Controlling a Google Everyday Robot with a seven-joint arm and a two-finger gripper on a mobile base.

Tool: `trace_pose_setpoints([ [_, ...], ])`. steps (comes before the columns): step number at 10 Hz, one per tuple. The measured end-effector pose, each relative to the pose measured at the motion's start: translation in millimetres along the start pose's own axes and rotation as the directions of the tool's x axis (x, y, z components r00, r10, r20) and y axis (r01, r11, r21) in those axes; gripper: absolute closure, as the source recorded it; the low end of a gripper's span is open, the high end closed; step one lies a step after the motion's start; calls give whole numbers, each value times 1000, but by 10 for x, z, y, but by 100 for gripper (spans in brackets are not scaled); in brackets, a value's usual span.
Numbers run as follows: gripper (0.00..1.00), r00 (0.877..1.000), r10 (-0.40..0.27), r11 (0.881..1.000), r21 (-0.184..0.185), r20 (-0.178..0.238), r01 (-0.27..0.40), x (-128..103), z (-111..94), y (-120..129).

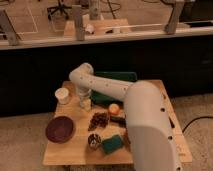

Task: Wipe table surface with towel

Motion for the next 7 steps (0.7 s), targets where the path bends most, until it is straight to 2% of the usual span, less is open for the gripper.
trace_pose_setpoints([
  [3,20,1000,1,1000,4,-7,-1,-32,1,14],
  [7,20,1000,4,1000,-4,-12,-4,9,120,7],
])
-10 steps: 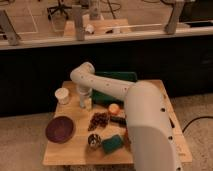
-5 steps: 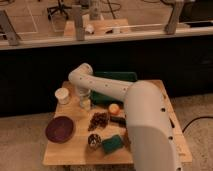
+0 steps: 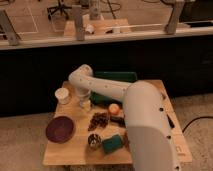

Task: Wipe table surface with towel

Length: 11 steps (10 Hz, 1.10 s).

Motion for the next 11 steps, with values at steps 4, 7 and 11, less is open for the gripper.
trace_pose_setpoints([
  [4,21,1000,4,1000,-17,-12,-4,82,144,1],
  [7,43,1000,11,1000,-27,-11,-12,114,215,0],
  [11,85,997,9,999,-36,83,-6,66,92,33],
])
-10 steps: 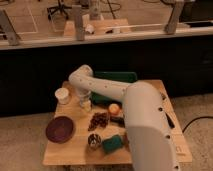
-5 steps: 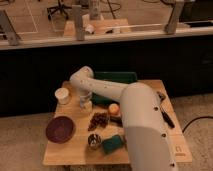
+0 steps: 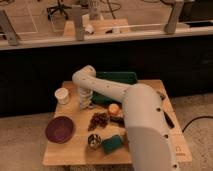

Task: Wipe table surface with towel

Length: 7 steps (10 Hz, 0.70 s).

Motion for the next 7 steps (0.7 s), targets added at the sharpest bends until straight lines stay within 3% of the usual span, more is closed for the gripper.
trace_pose_setpoints([
  [2,99,999,-2,1000,-14,47,3,-24,-57,35],
  [7,100,995,-29,997,-62,99,35,-217,-108,482],
])
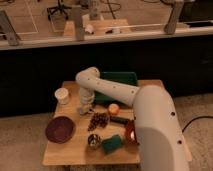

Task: Wipe table surface with towel

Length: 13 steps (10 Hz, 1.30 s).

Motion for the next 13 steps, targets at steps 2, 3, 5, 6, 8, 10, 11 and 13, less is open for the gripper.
trace_pose_setpoints([
  [2,100,1000,-3,1000,2,3,3,-35,2,-4],
  [3,100,1000,-1,1000,2,3,1,-21,-2,1],
  [5,100,1000,-1,1000,2,2,1,-17,0,3],
  [6,100,1000,-7,1000,-6,4,7,-63,55,-26],
  [8,100,999,-40,999,-13,15,41,-251,139,-116],
  [10,100,995,-98,995,-16,34,99,-530,200,-193],
  [11,100,992,-116,993,-15,48,117,-583,211,-188],
  [13,100,985,-154,987,-23,73,156,-639,247,-79],
])
